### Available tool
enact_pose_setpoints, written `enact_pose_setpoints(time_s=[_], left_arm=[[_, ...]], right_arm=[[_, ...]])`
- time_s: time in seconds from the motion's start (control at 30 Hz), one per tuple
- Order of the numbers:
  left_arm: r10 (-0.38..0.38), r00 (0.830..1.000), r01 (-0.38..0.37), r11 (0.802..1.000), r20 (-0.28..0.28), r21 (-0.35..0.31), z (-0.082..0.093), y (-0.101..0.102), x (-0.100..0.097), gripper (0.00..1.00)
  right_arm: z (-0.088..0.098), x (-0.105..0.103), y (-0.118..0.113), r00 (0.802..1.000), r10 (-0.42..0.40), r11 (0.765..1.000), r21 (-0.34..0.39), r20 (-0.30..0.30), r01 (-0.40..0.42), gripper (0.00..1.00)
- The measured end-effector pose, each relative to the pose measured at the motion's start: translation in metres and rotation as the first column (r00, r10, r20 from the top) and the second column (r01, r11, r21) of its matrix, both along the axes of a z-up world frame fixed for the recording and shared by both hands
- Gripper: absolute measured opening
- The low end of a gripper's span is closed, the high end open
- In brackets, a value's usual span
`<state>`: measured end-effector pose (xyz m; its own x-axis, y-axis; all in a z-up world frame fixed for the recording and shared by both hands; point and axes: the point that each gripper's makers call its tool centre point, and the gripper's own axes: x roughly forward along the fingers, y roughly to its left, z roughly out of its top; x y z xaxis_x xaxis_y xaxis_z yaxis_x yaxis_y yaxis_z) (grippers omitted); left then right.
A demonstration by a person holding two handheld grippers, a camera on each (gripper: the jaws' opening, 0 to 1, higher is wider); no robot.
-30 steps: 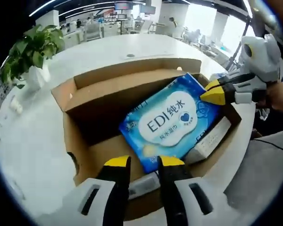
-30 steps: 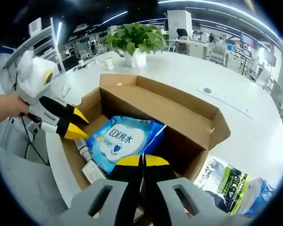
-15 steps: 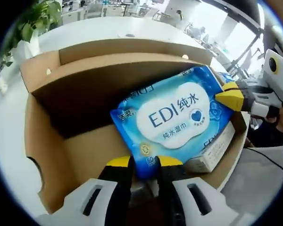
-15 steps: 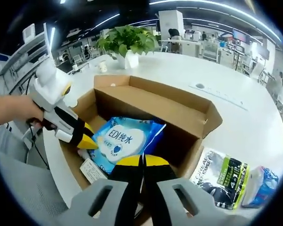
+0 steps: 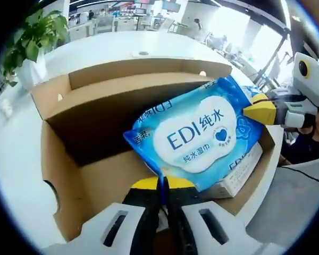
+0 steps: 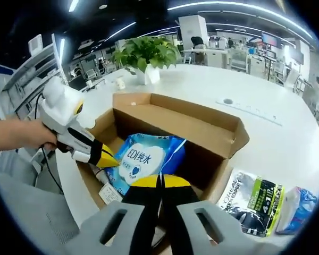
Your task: Operate the shoe box by opening the lid, removing the specified soft item, and placing it in the target area until the item is outside and the box remains undamaged.
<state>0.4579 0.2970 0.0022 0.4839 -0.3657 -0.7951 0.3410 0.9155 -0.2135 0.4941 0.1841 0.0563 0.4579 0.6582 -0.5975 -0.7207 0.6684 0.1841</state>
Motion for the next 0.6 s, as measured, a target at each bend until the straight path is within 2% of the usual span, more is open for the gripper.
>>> enact_pose_setpoints(time_s=[0.13, 0.33, 0.6], left_arm=[[0.012, 0.999, -0.011, 1.0, 0.043, -0.017, 0.022, 0.002, -0.001, 0.0], [0.009, 0.995, -0.008, 1.0, 0.098, -0.006, 0.05, 0.0, -0.007, 0.0], [0.014, 0.982, -0.012, 1.0, 0.187, -0.01, 0.099, -0.01, -0.01, 0.0]], right_arm=[[0.013, -0.002, -0.002, 1.0, -0.001, 1.0, 0.023, 0.007, 0.001, 0.0], [0.032, -0.009, -0.008, 1.0, 0.005, 0.999, 0.042, 0.023, -0.006, 0.0], [0.075, -0.016, -0.023, 0.998, -0.002, 0.996, 0.094, 0.066, -0.004, 0.0]])
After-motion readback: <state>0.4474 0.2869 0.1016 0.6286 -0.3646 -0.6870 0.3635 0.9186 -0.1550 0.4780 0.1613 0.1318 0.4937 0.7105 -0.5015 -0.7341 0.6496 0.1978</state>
